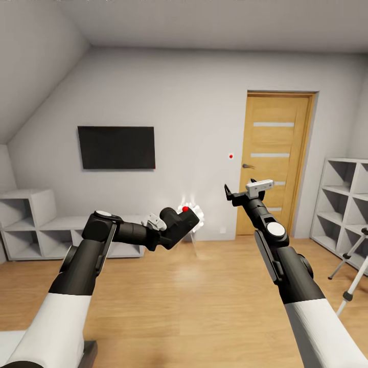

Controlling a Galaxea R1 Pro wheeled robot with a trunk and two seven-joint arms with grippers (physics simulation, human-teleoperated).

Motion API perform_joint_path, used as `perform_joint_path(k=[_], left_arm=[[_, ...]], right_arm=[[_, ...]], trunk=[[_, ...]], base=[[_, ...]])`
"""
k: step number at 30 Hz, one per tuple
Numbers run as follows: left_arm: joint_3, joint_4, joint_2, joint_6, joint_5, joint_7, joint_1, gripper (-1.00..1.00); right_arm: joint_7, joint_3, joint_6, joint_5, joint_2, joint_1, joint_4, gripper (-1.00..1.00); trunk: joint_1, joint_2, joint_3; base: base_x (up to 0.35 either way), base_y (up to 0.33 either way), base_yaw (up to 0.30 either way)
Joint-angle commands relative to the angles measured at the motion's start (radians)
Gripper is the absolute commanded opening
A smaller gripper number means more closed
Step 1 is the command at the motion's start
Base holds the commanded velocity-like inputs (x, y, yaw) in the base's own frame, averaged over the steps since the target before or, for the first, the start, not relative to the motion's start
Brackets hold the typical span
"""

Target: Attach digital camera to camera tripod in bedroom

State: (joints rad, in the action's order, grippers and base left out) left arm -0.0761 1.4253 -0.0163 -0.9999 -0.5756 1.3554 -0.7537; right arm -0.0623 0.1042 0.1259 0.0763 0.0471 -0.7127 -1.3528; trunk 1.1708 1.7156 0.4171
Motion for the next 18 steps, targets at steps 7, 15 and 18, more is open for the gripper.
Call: perform_joint_path(k=[7,15,18], left_arm=[[0.000,0.006,-0.001,-0.009,-0.010,0.013,-0.001,-1.00],[-0.001,0.008,-0.001,-0.009,-0.010,0.013,-0.001,-1.00],[-0.001,0.009,-0.001,-0.009,-0.010,0.013,-0.001,-1.00]], right_arm=[[-0.002,0.000,0.006,0.008,0.001,-0.001,-0.002,1.00],[-0.002,0.001,0.006,0.008,0.001,-0.001,-0.002,1.00],[-0.003,0.001,0.006,0.008,0.001,-0.001,-0.002,1.00]], trunk=[[-0.027,-0.049,-0.021],[-0.058,-0.105,-0.046],[-0.069,-0.126,-0.055]], base=[[0.000,0.000,0.000],[0.000,0.000,0.000],[0.000,0.000,0.000]])
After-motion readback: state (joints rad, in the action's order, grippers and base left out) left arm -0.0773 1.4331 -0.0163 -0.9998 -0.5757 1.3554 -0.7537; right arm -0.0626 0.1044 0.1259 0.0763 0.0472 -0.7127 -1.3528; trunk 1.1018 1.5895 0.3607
